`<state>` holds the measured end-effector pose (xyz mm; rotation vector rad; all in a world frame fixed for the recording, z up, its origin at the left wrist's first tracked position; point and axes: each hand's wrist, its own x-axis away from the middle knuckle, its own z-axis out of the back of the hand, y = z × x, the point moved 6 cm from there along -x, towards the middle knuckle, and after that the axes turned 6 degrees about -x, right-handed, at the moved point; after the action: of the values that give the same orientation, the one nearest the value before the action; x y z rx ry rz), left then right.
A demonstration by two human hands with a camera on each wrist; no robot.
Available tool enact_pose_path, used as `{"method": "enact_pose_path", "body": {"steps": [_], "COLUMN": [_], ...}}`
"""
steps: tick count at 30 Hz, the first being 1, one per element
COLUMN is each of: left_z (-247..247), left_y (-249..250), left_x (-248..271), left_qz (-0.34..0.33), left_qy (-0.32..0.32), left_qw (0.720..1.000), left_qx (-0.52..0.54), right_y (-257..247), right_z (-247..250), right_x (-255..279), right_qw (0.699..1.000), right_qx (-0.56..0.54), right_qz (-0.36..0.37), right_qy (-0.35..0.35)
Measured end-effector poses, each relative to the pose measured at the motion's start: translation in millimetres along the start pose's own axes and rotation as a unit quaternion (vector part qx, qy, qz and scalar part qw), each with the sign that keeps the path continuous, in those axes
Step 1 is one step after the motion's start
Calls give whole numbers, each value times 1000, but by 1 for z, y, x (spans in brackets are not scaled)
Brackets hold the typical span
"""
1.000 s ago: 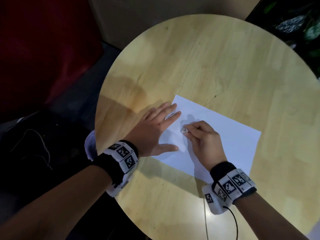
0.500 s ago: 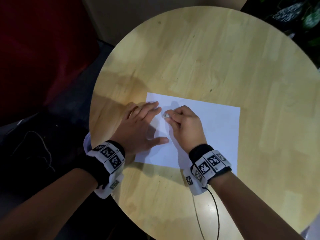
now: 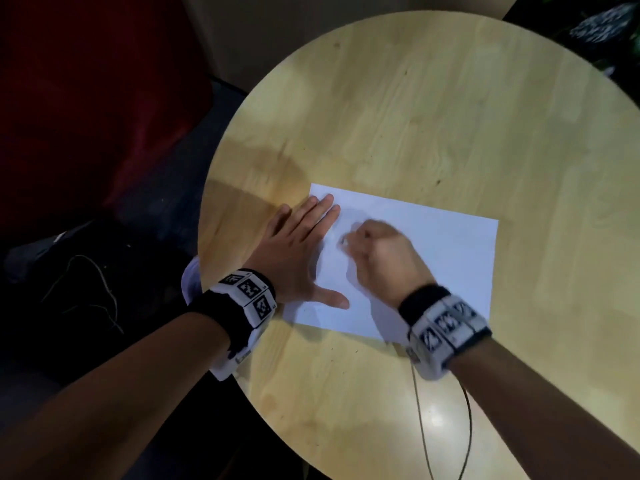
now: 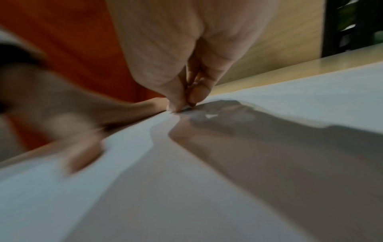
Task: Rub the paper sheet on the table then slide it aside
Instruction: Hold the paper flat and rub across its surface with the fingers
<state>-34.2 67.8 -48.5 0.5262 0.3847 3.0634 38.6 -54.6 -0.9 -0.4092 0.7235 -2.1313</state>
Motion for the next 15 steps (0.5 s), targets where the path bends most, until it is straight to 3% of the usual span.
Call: {"method": "enact_pose_path", "body": {"steps": [3,6,9,11,13,15], "left_z": [-1,-2,-1,0,0,0], "left_y": [0,0,1,1,1,2], "left_x": [-1,1,2,1,0,0], "left_qz": [-3,-1,1,6,12,12], "left_qy": [3,17,3,-17,-33,-35], "left_qw": [1000,1000,1000,1000,999,999], "left_qx": [4,5,0,2,3,2], "right_y": [5,-11,-28,-9,10,20], "right_z": [4,-11,-15,-8,6,9], "right_x": [-19,26,48,18,-21,-25], "right_qw": [998,999,997,998,998,994], "right_qx": [19,-11,-23,-7,23,25], "right_qz": [-32,-49,11,-1,-43,-79], "right_qy": [51,-3,-77,-54,27,64]}}
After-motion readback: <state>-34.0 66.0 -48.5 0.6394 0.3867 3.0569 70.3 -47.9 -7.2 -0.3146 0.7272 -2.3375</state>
